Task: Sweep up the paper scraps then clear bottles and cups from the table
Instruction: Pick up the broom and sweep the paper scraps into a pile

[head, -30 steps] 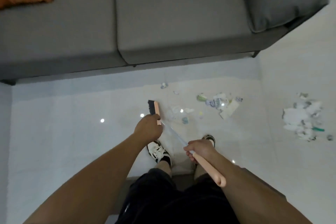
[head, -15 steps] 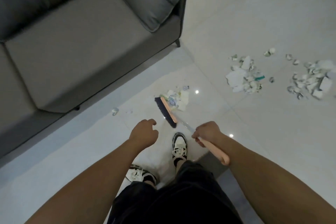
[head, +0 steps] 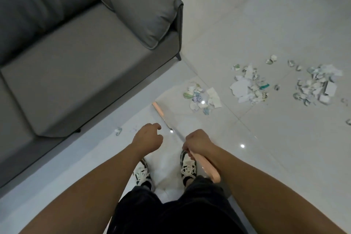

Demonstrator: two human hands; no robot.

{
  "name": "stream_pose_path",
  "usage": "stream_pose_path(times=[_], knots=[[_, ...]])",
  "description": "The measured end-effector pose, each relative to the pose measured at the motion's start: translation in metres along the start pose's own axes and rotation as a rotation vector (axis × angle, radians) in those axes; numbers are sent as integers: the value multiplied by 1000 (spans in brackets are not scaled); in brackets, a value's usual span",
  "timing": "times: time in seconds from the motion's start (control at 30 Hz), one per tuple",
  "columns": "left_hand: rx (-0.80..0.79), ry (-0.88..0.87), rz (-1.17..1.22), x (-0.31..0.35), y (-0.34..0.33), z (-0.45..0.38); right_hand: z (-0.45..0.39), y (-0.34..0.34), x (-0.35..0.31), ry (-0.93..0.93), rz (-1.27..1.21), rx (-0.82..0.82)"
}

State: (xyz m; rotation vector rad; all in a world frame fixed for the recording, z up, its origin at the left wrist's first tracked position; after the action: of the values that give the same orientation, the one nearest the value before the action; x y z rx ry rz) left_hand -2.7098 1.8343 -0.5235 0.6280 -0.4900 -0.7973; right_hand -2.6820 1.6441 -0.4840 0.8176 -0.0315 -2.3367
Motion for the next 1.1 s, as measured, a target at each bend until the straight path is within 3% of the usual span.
stream_pose_path(times=[0.37, 0.6, 0.8, 1.1], knots=[[41, 233, 193, -204, 51, -1, -19, -209, -81, -62, 35, -285], [-8, 359, 245, -284, 48, 0, -64, -278, -83, -155, -5, -283], [-78, 324, 196, -243, 50, -25, -95, -222, -84, -199, -59, -195], [-40, 175, 96, -38, 78, -102, -136, -15, -67, -206, -206, -40]])
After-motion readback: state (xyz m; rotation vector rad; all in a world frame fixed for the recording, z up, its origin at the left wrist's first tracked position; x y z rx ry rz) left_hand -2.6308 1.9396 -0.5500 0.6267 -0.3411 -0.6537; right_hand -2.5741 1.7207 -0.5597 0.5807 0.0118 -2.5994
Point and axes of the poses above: each hand's wrist, its own z-axis away from the middle knuckle, its own y-axis out of the back of the hand, x = y × z, the point moved 1 cm from there along -z, towards the middle knuckle, and after that the axes turned 13 degrees about y, right-handed, at the moved point
